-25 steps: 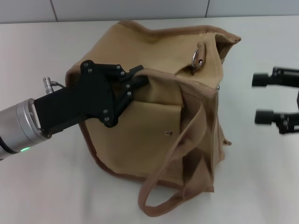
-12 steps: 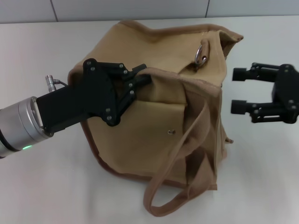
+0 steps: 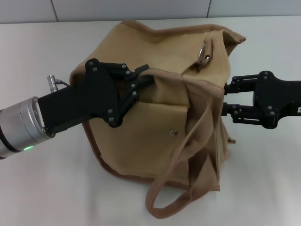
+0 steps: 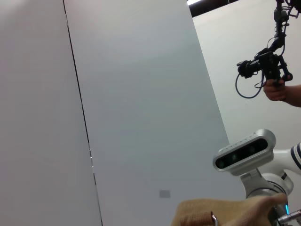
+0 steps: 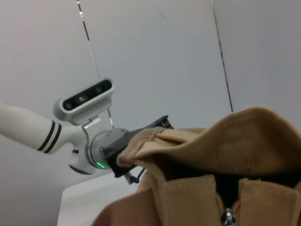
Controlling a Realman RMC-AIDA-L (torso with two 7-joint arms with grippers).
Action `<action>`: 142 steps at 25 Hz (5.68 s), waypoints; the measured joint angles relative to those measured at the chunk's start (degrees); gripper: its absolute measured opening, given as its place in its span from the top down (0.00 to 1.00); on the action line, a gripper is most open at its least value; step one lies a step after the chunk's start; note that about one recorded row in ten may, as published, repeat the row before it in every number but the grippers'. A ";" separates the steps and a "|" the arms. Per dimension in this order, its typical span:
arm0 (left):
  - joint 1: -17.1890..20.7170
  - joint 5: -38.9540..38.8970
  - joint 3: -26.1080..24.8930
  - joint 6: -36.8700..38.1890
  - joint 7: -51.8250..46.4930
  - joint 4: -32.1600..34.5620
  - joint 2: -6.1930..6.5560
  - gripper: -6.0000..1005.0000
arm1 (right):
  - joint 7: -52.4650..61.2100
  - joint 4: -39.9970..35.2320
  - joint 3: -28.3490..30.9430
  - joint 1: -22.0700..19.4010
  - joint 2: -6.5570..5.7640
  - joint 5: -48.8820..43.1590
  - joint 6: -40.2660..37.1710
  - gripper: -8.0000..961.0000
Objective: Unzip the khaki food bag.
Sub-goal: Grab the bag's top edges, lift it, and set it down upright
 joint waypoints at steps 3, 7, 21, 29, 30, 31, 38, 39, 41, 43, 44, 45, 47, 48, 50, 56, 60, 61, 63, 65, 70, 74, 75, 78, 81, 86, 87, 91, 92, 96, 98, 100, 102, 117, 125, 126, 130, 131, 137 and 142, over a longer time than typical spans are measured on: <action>0.00 0.00 0.03 0.01 0.00 -0.04 0.00 0.95 | -0.35 0.22 -0.11 0.26 0.19 -0.06 0.02 0.37; 0.00 0.00 0.03 0.01 0.01 -0.13 0.00 0.95 | -0.63 0.25 -0.75 0.28 0.36 -0.10 0.02 0.47; 0.01 0.01 -0.41 -0.39 0.02 -0.22 0.00 0.95 | -1.42 0.37 -1.48 -0.35 0.55 -0.18 -0.52 0.89; 0.14 -0.58 -0.69 -1.23 0.02 -0.22 0.07 0.95 | -1.84 0.37 -1.17 -0.72 0.15 0.03 -2.80 0.97; 0.17 -0.64 -0.69 -1.23 0.02 -0.23 0.08 0.95 | -1.84 0.37 -1.12 -0.73 0.15 0.05 -2.86 0.97; 0.19 -0.69 -0.69 -1.19 0.02 -0.22 0.08 0.95 | -1.84 0.36 -1.10 -0.74 0.14 0.13 -2.89 0.97; 0.12 -0.98 -0.66 -1.24 0.02 -0.23 0.09 0.95 | -1.84 0.36 -1.21 -0.78 0.11 0.05 -2.56 0.98; 0.14 -1.13 -0.67 -1.26 0.02 -0.22 0.09 0.95 | -1.84 0.36 -1.24 -0.84 0.11 -0.02 -2.42 0.98; 0.30 -1.70 -0.67 -1.28 0.12 -0.23 0.09 0.95 | -1.82 0.39 -1.34 -1.14 0.11 -0.07 -2.05 0.98; 0.48 -2.38 -0.68 -1.29 0.46 -0.22 0.09 0.95 | -1.80 0.42 -1.32 -1.52 0.05 -0.24 -1.45 0.98; 0.52 -2.58 -0.67 -1.29 0.57 -0.22 0.09 0.95 | -1.73 0.43 -1.30 -1.69 0.00 -0.44 -1.11 0.98; 0.57 -2.86 -0.68 -1.29 0.67 -0.22 0.09 0.95 | -1.65 0.44 -1.31 -1.84 -0.02 -0.71 -0.78 0.98; 0.62 -3.47 -0.67 -1.20 0.69 -0.28 0.09 0.95 | -1.46 0.56 -1.31 -2.20 -0.08 -1.47 0.00 0.98; 0.62 -3.79 -0.67 -1.15 0.69 -0.41 0.09 0.95 | -1.43 0.72 -1.31 -2.35 -0.13 -2.03 0.38 0.98; 0.62 -4.34 -0.67 -1.10 0.70 -0.70 0.09 0.95 | -1.41 1.53 -1.29 -2.36 -0.33 -3.13 1.09 0.98; 0.51 -5.93 -0.67 -1.14 0.79 -0.86 0.02 0.95 | -1.66 5.16 -1.36 -2.32 -1.74 -5.29 2.34 0.98; 0.57 -7.33 -0.69 -1.22 0.80 -1.14 0.00 0.95 | -1.69 6.63 -1.35 -2.59 -2.71 -6.80 2.67 0.98; 0.57 -7.97 -0.73 -1.29 0.81 -1.42 0.00 0.95 | -1.67 7.25 -1.34 -2.60 -2.95 -8.33 2.71 0.98; 0.57 -8.40 -0.75 -1.32 0.81 -1.59 0.00 0.95 | -1.67 7.42 -1.26 -2.61 -2.99 -9.27 2.73 0.98; 0.62 -8.86 -0.77 -1.36 0.81 -1.64 0.00 0.95 | -1.61 7.53 -1.10 -2.60 -3.00 -10.85 2.77 0.98; 0.67 -10.39 -0.85 -1.39 0.79 -2.28 0.05 0.95 | -1.47 7.72 -0.94 -2.73 -3.20 -13.29 2.80 0.98; 0.67 -10.65 -0.95 -1.40 0.56 -2.36 0.06 0.95 | -1.45 8.73 -0.94 -2.96 -3.97 -14.27 2.83 0.99; 0.66 -10.65 -0.99 -1.41 0.48 -2.45 0.07 0.95 | -1.46 9.27 -0.92 -2.97 -4.25 -14.40 2.86 0.99; 0.65 -10.89 -1.15 -1.44 0.32 -2.84 0.08 0.95 | -1.60 10.29 -0.80 -2.99 -4.66 -14.56 2.99 0.99; 0.64 -11.39 -1.22 -1.46 0.22 -2.96 0.10 0.95 | -1.72 10.44 -0.92 -3.09 -4.72 -14.79 3.09 0.99; 0.64 -12.59 -1.20 -1.46 0.05 -3.84 0.12 0.95 | -1.70 10.51 -1.20 -3.27 -4.93 -14.93 3.09 0.99; 0.65 -12.82 -1.20 -1.46 0.05 -4.06 0.15 0.95 | -1.70 10.53 -1.13 -3.36 -4.96 -14.93 3.09 0.99; 0.69 -12.99 -1.19 -1.46 0.04 -4.31 0.24 0.95 | -1.69 10.56 -0.14 -3.88 -4.98 -14.74 3.13 0.98; 0.71 -13.01 -1.19 -1.46 0.03 -4.33 0.26 0.95 | -1.70 10.56 0.88 -4.02 -4.99 -14.60 3.23 0.97; 0.85 -13.02 -1.20 -1.36 -0.03 -4.35 0.28 0.95 | -1.44 10.29 7.48 -4.61 -5.16 -14.44 3.31 0.95; 0.90 -13.02 -1.20 -1.37 -0.05 -4.35 0.25 0.95 | -1.38 10.02 10.62 -4.98 -5.16 -14.44 3.70 0.94; 0.94 -13.04 -1.20 -1.38 -0.07 -4.35 0.21 0.95 | -1.38 9.40 12.04 -5.49 -5.12 -14.47 4.73 0.93; 0.97 -13.21 -1.20 -1.38 -0.19 -4.36 0.21 0.95 | -1.92 8.22 12.25 -5.95 -4.87 -14.50 6.26 0.92; 0.59 -13.46 -1.21 -1.59 -1.52 -4.44 0.18 0.95 | -13.86 6.85 12.47 -2.68 0.45 -13.60 13.69 0.47; 0.34 -13.69 -1.21 -2.38 -1.53 -4.44 0.25 0.95 | -18.54 9.16 12.06 -1.78 0.55 -10.39 14.08 0.51; 0.34 -13.73 -1.21 -2.43 -1.53 -4.44 0.25 0.95 | -18.55 9.16 12.05 -1.76 0.51 -10.39 14.07 0.52; 0.20 -13.84 -1.26 -2.61 -1.53 -4.44 0.26 0.95 | -18.56 9.19 12.06 -1.58 0.30 -10.51 14.04 0.63; 0.15 -13.84 -1.26 -2.64 -1.52 -4.44 0.26 0.95 | -18.56 9.20 12.06 -1.53 0.23 -10.52 14.04 0.66; -0.13 -13.84 -1.30 -3.01 -1.51 -4.43 0.27 0.95 | -18.54 9.24 12.22 -1.58 0.11 -10.32 14.36 0.89; -0.16 -13.95 -1.29 -3.16 -1.49 -4.40 0.27 0.95 | -18.55 9.33 12.60 -2.08 0.11 -9.10 14.50 0.99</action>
